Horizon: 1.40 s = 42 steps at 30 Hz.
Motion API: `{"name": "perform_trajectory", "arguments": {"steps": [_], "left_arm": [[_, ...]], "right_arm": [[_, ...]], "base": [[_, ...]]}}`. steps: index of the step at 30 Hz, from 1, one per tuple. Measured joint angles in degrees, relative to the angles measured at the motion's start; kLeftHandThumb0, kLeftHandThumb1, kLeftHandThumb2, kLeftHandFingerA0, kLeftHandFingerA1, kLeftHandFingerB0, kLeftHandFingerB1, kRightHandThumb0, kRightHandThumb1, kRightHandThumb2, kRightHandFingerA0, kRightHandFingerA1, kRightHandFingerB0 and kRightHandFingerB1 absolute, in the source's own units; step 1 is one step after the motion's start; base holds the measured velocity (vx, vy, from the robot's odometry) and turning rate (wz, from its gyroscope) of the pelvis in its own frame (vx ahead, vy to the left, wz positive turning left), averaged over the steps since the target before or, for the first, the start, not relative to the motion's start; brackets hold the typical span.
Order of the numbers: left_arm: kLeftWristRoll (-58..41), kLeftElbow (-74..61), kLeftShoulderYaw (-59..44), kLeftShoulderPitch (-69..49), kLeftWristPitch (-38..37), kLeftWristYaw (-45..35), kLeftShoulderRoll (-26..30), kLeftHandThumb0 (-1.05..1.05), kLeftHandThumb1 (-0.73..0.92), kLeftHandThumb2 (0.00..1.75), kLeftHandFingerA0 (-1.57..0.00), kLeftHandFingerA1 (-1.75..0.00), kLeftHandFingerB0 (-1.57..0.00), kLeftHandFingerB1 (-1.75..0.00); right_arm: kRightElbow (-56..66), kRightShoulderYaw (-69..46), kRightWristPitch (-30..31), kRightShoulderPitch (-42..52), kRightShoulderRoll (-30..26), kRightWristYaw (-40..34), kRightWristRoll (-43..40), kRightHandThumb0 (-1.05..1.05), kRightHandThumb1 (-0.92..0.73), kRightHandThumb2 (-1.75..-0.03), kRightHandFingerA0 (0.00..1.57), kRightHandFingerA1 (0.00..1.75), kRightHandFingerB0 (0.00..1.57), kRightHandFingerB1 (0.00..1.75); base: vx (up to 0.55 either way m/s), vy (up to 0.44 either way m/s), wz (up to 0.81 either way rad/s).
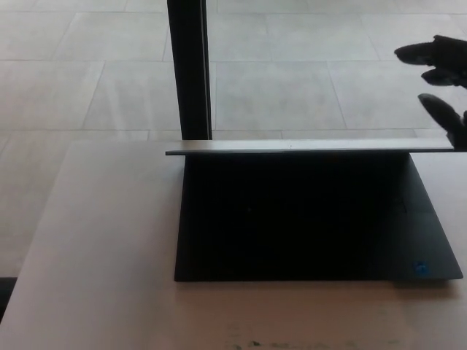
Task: The robot uses its right hand to push down on the lid of a laptop kept in the middle of the desk to close it
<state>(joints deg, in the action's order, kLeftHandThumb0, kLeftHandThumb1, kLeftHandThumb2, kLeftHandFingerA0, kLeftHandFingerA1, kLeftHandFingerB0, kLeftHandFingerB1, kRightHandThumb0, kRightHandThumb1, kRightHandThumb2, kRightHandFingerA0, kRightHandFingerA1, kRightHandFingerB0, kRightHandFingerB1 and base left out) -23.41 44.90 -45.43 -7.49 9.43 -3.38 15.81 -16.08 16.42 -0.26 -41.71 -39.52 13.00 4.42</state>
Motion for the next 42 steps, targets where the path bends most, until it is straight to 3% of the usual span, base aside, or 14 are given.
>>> {"name": "perform_trajectory", "arguments": {"steps": [1, 3, 4, 11, 14, 15, 18, 19, 23, 37, 38, 39, 41, 42], "left_arm": [[-0.05, 0.00, 0.00, 0.01, 0.00, 0.00, 0.00, -0.90, 0.78, 1.29, -0.40, -0.89, -0.21, -0.70], [-0.15, 0.03, 0.00, 0.04, 0.00, 0.00, 0.00, -0.90, 0.78, 1.29, -0.40, -0.89, -0.21, -0.70], [-0.20, 0.07, 0.01, 0.06, 0.00, 0.00, 0.00, -1.03, 0.92, 0.88, -0.25, -0.98, -0.20, -0.73], [-0.47, 0.33, 0.06, 0.38, 0.00, -0.01, 0.00, -1.03, 0.92, 0.88, -0.24, -0.97, -0.18, -0.73], [-0.51, 0.46, 0.05, 0.62, 0.00, 0.02, 0.00, -1.02, 0.92, 0.87, -0.26, -0.94, -0.20, -0.72], [-0.51, 0.47, 0.07, 0.73, 0.00, 0.03, 0.00, -0.96, 0.81, 1.22, -0.26, -0.82, -0.21, -0.68], [-0.51, 0.58, 0.12, 0.95, 0.00, 0.03, 0.01, -0.96, 0.80, 1.21, -0.26, -0.82, -0.22, -0.69], [-0.52, 0.67, 0.12, 1.02, 0.00, 0.03, 0.01, -1.04, 0.92, 0.91, -0.24, -0.95, -0.18, -0.70], [-0.54, 0.76, 0.60, 1.00, 0.00, 0.02, 0.12, -1.04, 0.92, 0.88, -0.24, -0.96, -0.17, -0.68], [-1.68, 0.59, 1.66, 1.14, 0.89, 0.07, 0.44, -1.05, 0.92, 0.88, -0.24, -0.95, -0.17, -0.69], [-1.73, 0.84, 1.68, 1.21, 0.89, 0.08, 0.48, -0.98, 0.81, 1.23, -0.29, -0.85, -0.23, -0.70], [-1.76, 1.03, 1.68, 1.27, 0.89, 0.08, 0.51, -1.01, 0.92, 0.91, -0.25, -0.95, -0.19, -0.73], [-1.80, 1.13, 1.76, 1.28, 0.90, 0.10, 0.55, -1.02, 0.92, 0.89, -0.24, -0.96, -0.19, -0.74], [-1.84, 1.17, 1.75, 1.30, 0.90, 0.11, 0.59, -0.99, 0.81, 1.20, -0.25, -0.84, -0.22, -0.70]], "right_arm": [[-0.73, 1.00, -0.32, -0.13, 0.03, 0.09, 0.66, -0.81, -0.89, -0.68, 0.29, 0.45, 0.37, 0.32], [-2.09, 3.01, -0.94, -0.30, 0.04, 0.24, 2.21, -0.81, -0.89, -0.68, 0.29, 0.45, 0.37, 0.32], [-2.68, 3.97, -1.27, -0.32, 0.04, 0.34, 2.96, -0.84, -0.89, -0.67, 0.31, 0.50, 0.37, 0.33], [-7.31, 10.04, -3.73, -0.32, -0.02, 0.44, 8.60, -0.88, -0.71, -0.91, 0.30, 0.55, 0.33, 0.42], [-9.08, 11.46, -5.15, -0.32, -0.26, -0.09, 10.64, -0.83, -0.92, -0.69, 0.29, 0.49, 0.36, 0.33], [-9.92, 12.17, -5.83, -0.31, -0.49, -0.38, 11.58, -0.83, -0.92, -0.68, 0.30, 0.50, 0.37, 0.35], [-11.48, 13.22, -7.31, 0.00, -0.99, -1.11, 13.37, -0.82, -0.92, -0.68, 0.31, 0.51, 0.36, 0.35], [-12.06, 13.53, -8.03, 0.25, -1.15, -1.47, 13.98, -0.81, -0.92, -0.69, 0.33, 0.51, 0.37, 0.35], [-14.29, 14.00, -11.72, 4.07, -2.20, -3.20, 16.53, -0.87, -0.76, -0.92, 0.27, 0.54, 0.30, 0.42], [-12.23, 9.60, -15.34, 21.89, -3.51, -6.24, 21.35, -0.79, -0.92, -0.70, 0.30, 0.47, 0.33, 0.33], [-12.35, 9.48, -15.35, 22.37, -3.39, -6.64, 21.63, -0.79, -0.92, -0.71, 0.30, 0.46, 0.32, 0.33], [-12.50, 9.36, -15.36, 22.82, -3.27, -7.00, 21.93, -0.78, -0.92, -0.70, 0.28, 0.46, 0.31, 0.34], [-13.68, 8.97, -15.33, 23.40, -2.69, -7.77, 22.17, -0.78, -0.92, -0.72, 0.28, 0.49, 0.28, 0.34], [-14.63, 8.86, -15.44, 23.62, -2.15, -8.19, 22.19, -0.78, -0.77, -1.15, 0.26, 0.58, 0.21, 0.47]], "base": [[0.00, 0.000, 0.00], [0.00, 0.000, 0.00], [0.00, 0.000, 0.00], [0.00, 0.000, 0.00], [0.00, 0.000, 0.00], [0.00, 0.000, 0.00], [0.00, 0.000, 0.00], [0.00, 0.000, 0.00], [0.00, 0.000, 0.00], [0.00, 0.000, 0.00], [0.00, 0.000, 0.00], [0.00, 0.000, 0.00], [0.00, 0.000, 0.00], [0.00, 0.000, 0.00]]}}
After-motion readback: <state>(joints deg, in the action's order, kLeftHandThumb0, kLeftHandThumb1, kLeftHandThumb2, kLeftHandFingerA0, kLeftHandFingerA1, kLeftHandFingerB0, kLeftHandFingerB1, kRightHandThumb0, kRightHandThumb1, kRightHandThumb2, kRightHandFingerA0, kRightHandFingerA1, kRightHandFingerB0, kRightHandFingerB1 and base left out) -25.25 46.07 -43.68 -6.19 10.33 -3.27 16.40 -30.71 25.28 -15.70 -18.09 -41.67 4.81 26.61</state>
